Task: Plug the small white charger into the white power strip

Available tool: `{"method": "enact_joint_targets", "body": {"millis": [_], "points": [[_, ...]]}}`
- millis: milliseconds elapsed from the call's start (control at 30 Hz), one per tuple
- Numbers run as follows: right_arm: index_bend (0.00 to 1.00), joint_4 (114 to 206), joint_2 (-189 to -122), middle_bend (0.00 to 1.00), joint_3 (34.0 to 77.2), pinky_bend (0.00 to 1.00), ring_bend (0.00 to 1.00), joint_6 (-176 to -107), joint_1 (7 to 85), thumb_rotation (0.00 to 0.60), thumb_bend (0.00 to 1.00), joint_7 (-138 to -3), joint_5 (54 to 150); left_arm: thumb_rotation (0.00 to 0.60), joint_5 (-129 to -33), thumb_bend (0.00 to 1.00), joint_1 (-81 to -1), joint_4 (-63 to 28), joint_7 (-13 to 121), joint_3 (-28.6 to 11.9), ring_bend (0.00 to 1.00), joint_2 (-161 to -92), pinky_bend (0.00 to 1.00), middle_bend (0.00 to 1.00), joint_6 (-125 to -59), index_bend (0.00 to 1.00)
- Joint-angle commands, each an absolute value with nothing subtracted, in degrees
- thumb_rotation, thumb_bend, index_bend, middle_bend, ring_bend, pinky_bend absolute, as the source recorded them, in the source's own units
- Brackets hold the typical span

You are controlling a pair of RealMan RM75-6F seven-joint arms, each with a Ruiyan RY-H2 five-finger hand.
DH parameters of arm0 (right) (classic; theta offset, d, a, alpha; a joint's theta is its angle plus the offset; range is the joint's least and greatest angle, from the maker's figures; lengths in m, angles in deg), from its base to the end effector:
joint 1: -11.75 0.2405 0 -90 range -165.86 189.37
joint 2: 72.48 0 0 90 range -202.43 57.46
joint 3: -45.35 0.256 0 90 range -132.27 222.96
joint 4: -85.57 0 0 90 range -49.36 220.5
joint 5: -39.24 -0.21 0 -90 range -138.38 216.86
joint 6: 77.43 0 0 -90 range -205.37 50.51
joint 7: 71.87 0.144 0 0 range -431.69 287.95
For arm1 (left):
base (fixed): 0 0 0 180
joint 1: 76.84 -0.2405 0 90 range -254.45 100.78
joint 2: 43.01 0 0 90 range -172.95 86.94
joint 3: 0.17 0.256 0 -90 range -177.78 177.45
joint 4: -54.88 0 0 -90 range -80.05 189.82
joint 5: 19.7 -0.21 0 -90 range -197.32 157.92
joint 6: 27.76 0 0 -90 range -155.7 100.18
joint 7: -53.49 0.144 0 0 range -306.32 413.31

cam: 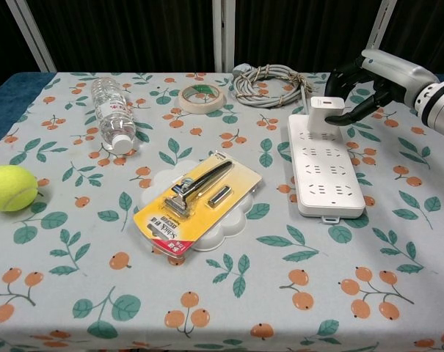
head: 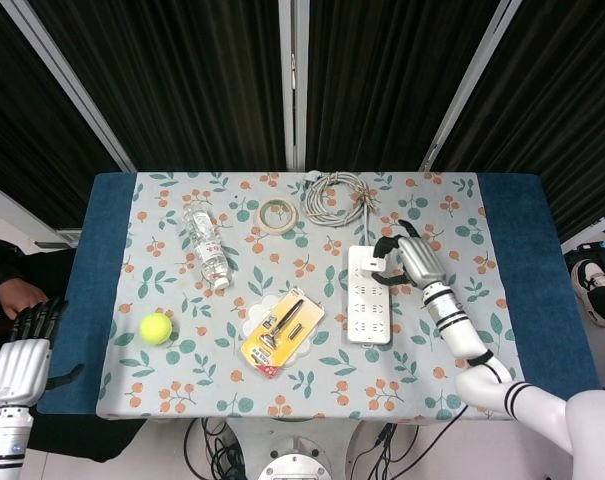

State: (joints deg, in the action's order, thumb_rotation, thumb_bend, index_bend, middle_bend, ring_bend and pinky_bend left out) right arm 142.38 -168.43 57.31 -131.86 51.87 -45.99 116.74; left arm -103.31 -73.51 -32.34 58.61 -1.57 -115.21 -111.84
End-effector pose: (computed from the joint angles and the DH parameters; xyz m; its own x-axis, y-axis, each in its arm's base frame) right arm -0.2140 -0.3895 -0.0070 0.0255 -0.2654 0.9638 -0.9761 -0.2147 -0.0333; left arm -0.3275 0.1671 0.1172 0.4257 0.0633 0.9026 0.9018 0.0527 -0.4290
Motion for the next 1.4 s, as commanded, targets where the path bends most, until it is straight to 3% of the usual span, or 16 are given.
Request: {"method": "enact_joint_targets", "body": {"millis": [33,1400], "points": [[0.8,141.93,-168.71,0.68,57.31,0.0,0.42,-131.61,52.04,0.6,0.43,-45.67,116.77,0.6,-103.26,0.12,-73.53,-32.25,58.54,-1.56,0.0,-115.23,0.0,0.0,-111.79,0.05],[0.8,133.14,-172.12,0.67,55.36,0.0,0.42,-130.4,52.39,0.6,0.46,-41.35,118.66,0.6,-102.86,0.12,-73.47,-32.32,58.69,-1.47,0.0,-115.33,0.0,0.0,-111.28,0.05]]}}
